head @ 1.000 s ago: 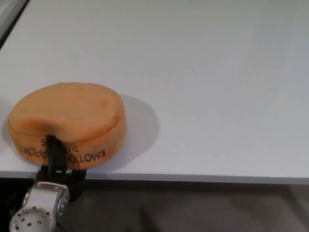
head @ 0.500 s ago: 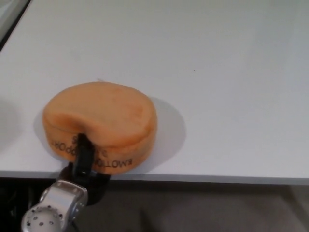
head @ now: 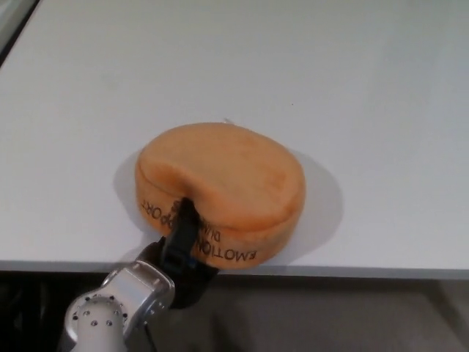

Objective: A soft plate is kept in the center of the table close to the robot and the robot uses its left hand to pick up the plate, turns it upside down and places it back on the table

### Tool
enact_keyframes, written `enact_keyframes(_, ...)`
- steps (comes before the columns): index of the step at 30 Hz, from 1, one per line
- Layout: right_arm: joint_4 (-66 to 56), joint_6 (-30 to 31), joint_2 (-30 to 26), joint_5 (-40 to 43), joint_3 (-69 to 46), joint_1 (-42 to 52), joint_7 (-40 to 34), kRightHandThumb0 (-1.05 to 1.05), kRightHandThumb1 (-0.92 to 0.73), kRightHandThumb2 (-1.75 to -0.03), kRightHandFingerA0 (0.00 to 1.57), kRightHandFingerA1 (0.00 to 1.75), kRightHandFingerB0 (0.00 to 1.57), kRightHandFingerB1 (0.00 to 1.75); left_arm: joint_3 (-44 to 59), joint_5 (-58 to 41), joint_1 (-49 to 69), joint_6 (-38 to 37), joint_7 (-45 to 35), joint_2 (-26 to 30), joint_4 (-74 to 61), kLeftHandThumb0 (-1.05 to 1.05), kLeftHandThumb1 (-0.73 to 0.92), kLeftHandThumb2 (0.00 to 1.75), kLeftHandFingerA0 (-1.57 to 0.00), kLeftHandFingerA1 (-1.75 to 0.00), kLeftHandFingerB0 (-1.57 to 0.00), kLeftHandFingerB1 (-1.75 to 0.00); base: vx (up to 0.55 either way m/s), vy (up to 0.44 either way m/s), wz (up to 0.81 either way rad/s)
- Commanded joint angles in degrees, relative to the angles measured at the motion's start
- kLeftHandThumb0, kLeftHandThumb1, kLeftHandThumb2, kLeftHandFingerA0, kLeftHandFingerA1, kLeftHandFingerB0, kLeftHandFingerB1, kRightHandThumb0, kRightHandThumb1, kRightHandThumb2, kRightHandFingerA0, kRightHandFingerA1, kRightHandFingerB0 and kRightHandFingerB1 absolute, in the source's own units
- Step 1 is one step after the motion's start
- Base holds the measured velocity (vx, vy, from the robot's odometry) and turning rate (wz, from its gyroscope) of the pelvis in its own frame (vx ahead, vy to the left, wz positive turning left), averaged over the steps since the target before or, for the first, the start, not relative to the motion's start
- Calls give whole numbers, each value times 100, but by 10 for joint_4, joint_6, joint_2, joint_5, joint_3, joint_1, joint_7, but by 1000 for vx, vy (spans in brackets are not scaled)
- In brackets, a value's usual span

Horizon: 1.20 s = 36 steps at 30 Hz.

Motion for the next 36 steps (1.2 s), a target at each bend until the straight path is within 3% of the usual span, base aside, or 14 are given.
enact_keyframes(1,-1,7,-11,-7,-3,0,-2,-82,-72,-94,17,48,0,0,0,24,18,6,21,-16,-6,-39,80,63,-95,-175,-57,-171,0,0,0)
enact_keyframes(16,1,4,-9,-2,-4,1,3,-95,-83,-111,13,49,0,1,-15,107,29,-123,11,-42,-21,-44,78,64,-99,-175,-76,-161,0,0,0)
enact_keyframes(19,3,2,-10,-4,-4,0,4,-87,-80,-111,10,48,0,8,-24,118,36,-134,-8,-40,-26,-45,80,69,-84,-172,-66,-149,0,0,0)
enact_keyframes(21,1,5,-11,-2,-5,0,4,-88,-80,-111,11,48,0,8,-36,118,44,-126,-44,-30,-32,-66,83,66,-45,-130,-39,-105,0,0,0)
enact_keyframes(22,2,6,-11,0,-5,0,5,-78,-92,-70,20,42,0,0,-43,116,52,-121,-62,-26,-41,-76,84,65,-33,-89,-27,-59,0,0,0)
enact_keyframes(23,2,6,-11,0,-5,0,5,-78,-92,-70,20,42,0,0,-47,115,57,-119,-70,-24,-49,-76,84,65,-33,-89,-27,-59,0,0,0)
enact_keyframes(24,2,8,-11,0,-5,-2,5,-88,-79,-111,11,49,0,7,-51,116,60,-119,-78,-22,-54,-79,84,65,-32,-77,-21,-45,0,0,0)
enact_keyframes(26,3,7,-12,-1,-5,-3,4,-88,-80,-111,12,49,0,7,-55,111,67,-112,-88,-19,-67,-84,84,65,-23,-55,-14,-38,0,0,0)
enact_keyframes(27,2,9,-12,0,-5,-3,5,-96,-83,-110,18,52,0,0,-64,113,72,-101,-102,-10,-76,-92,68,100,-7,-50,-4,-25,0,0,0)
enact_keyframes(30,2,9,-13,-1,-5,-3,7,-93,-83,-112,12,48,0,3,-79,107,77,-73,-131,12,-86,-105,75,114,0,-15,0,-1,0,0,0)
enact_keyframes(31,4,8,-14,1,-5,-4,10,-89,-81,-112,11,47,0,7,-83,101,79,-61,-153,23,-84,-102,89,67,0,0,0,0,0,0,0)
enact_keyframes(32,6,9,-13,5,-5,-5,12,-91,-81,-111,11,48,0,5,-84,96,80,-57,-162,27,-84,-105,72,110,0,-15,0,0,0,0,0)
enact_keyframes(33,12,7,-12,10,-5,-9,18,-96,-85,-111,13,48,0,0,-87,91,78,-42,-177,38,-81,-105,87,67,0,0,0,0,0,0,0)
enact_keyframes(36,15,3,-12,10,-7,-11,21,-96,-84,-111,15,50,0,0,-100,97,71,-14,-188,63,-83,-105,87,69,0,0,0,0,0,0,0)
